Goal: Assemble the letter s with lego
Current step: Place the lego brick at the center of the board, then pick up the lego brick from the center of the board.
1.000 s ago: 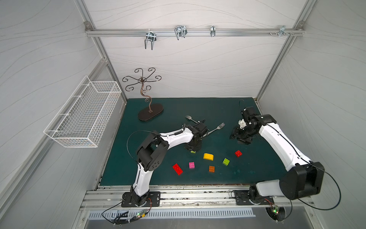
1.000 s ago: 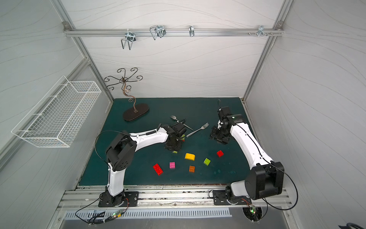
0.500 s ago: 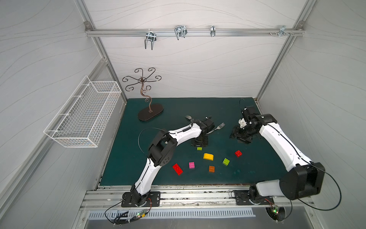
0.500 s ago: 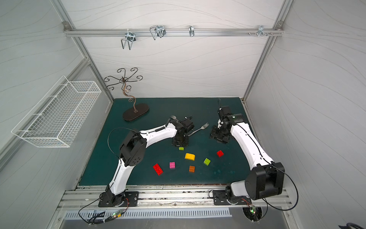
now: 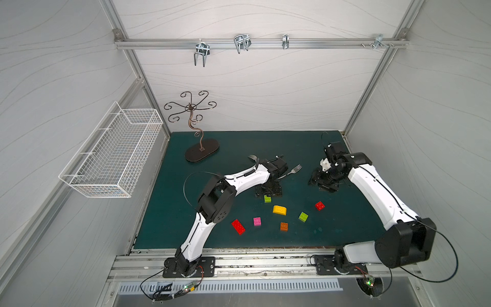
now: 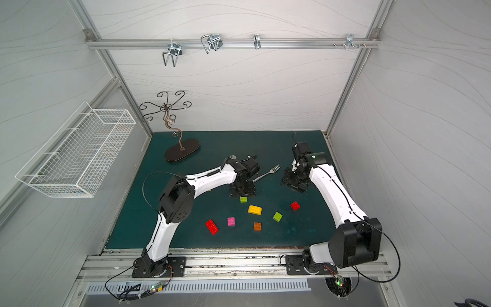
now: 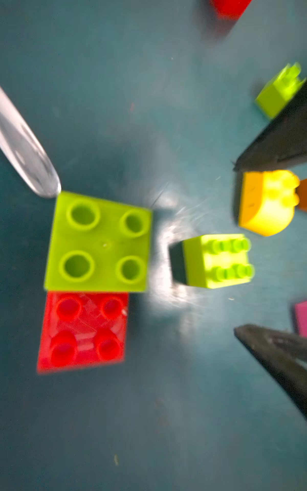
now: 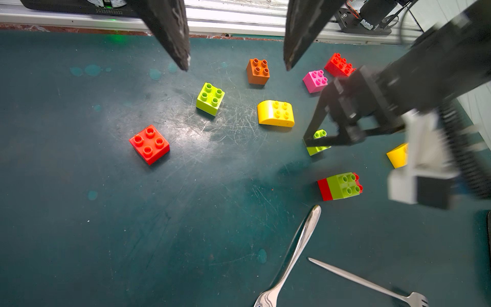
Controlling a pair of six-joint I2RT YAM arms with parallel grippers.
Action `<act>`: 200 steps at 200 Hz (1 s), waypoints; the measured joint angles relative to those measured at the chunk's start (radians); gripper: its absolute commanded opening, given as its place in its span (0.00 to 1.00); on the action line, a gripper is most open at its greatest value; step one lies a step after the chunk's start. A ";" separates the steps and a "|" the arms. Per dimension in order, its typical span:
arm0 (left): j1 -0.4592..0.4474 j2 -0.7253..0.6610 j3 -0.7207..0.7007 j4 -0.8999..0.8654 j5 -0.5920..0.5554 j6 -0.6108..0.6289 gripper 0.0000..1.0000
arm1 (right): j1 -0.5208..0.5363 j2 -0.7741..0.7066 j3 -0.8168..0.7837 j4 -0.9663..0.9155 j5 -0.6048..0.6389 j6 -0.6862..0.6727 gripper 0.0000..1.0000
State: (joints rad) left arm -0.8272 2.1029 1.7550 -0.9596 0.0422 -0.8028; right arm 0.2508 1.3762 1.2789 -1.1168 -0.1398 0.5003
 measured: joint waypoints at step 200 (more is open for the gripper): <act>0.431 -0.769 -0.531 0.002 -0.064 0.248 0.86 | 0.184 0.105 -0.446 0.261 -0.022 0.296 0.54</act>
State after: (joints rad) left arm -0.3965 1.3334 1.2243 -0.9577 -0.0219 -0.5549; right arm 0.4347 1.4815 0.8326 -0.8562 -0.1619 0.7959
